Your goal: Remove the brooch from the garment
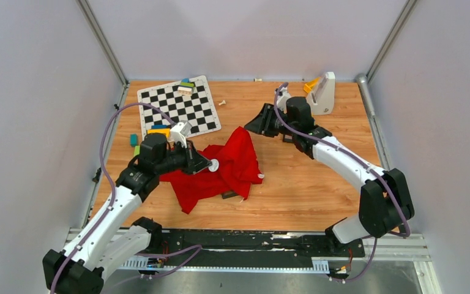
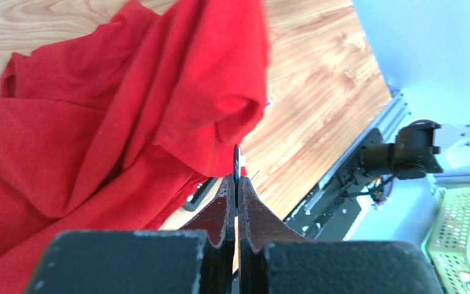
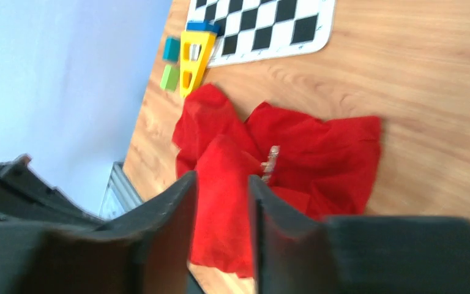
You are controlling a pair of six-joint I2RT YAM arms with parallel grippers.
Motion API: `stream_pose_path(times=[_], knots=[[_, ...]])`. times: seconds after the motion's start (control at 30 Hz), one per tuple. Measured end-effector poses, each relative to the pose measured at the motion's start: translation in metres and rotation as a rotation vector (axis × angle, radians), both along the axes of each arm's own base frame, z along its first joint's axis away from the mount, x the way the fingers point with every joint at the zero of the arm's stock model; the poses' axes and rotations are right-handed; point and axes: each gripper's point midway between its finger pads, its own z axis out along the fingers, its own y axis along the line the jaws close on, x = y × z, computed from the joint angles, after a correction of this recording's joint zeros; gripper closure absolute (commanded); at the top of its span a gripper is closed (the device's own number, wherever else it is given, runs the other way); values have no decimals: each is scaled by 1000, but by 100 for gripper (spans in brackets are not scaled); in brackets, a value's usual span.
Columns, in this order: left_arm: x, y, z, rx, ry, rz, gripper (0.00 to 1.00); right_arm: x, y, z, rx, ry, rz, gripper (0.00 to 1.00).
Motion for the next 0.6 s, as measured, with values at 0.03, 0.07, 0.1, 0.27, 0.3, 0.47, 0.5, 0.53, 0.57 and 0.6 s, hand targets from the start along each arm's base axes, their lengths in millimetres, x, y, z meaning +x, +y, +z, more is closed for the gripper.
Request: stream_pose_path(times=[0.03,0.07,0.1,0.27,0.3,0.47,0.5,0.53,0.57,0.6], knots=[[-1,-1,3,-16,3,-6,100,5,-5,1,0,4,-20,35],[-2,-3,7,-35,2,-11,100,9,-11,1,-4,4,-36,30],[-2,-5,10,-57,9,-14,100,11,-15,1,-7,5,-44,27],[-2,-16,28,-234,12,-38,100,-18,-18,10,27,-9,21,31],[-2,-19,29,-262,23,-44,100,-31,-19,15,51,-29,47,32],[-6,-29,50,-407,53,-78,100,-88,-20,43,202,-156,197,31],[-6,-31,56,-435,51,-85,100,-97,-18,45,227,-172,228,32],[-7,-32,62,-464,46,-93,100,-103,-15,45,239,-182,252,32],[-8,-33,66,-486,45,-99,100,-111,-10,45,251,-188,283,33],[-9,-34,71,-509,41,-109,100,-117,-6,43,258,-186,308,33]])
